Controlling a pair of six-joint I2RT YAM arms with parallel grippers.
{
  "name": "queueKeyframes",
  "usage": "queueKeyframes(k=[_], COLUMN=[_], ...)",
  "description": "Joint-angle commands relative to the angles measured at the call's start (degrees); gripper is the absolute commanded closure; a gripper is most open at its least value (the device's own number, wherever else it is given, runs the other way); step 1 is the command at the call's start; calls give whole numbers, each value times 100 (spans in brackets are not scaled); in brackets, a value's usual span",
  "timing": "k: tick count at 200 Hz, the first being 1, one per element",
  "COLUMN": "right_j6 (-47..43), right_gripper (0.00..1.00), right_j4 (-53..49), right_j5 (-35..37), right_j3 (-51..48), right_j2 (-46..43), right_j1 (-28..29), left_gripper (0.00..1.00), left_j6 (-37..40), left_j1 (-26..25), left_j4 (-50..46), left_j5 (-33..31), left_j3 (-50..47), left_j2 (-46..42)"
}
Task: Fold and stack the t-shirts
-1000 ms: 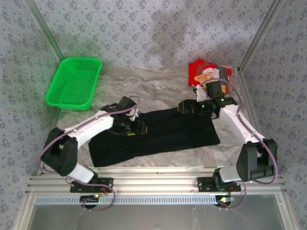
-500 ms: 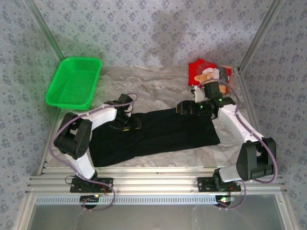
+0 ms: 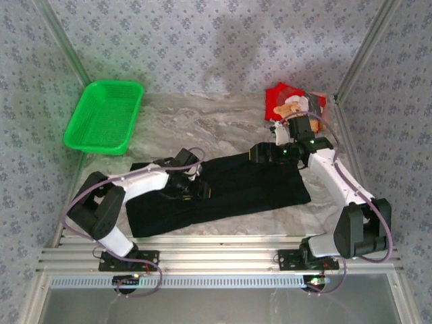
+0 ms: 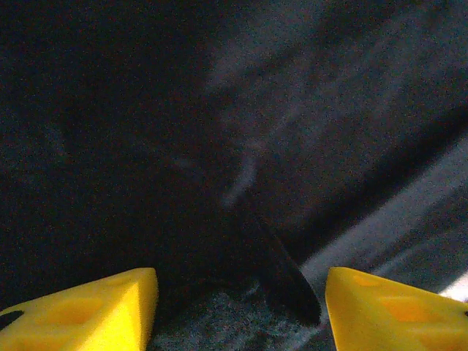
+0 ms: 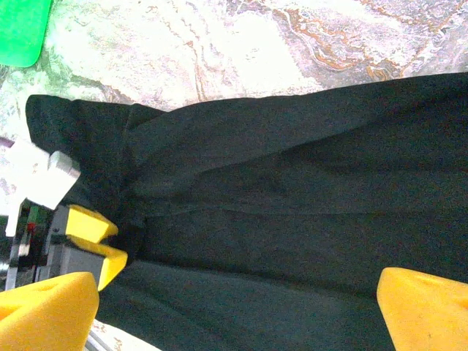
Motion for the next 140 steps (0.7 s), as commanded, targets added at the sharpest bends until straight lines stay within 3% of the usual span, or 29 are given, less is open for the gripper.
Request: queueKeyframes(k=[1,84,140], right_j6=[-16,2,69], right_gripper=[0,0,0], right_j4=[24,4,19], right_j5=[61,100,162], right_j3=[153,403,507], right_j2=[138,520,606], right_j1=[24,91,156], left_gripper=[38,38,36], left_j6=[-236,-989,-1274], left_j1=[-221,-1014,-862], left_j4=[-121,-317,-945], left_j5=[171,565,240], left_j3=[-59,-776,-807], left_j2=[-380,-1080,-2446])
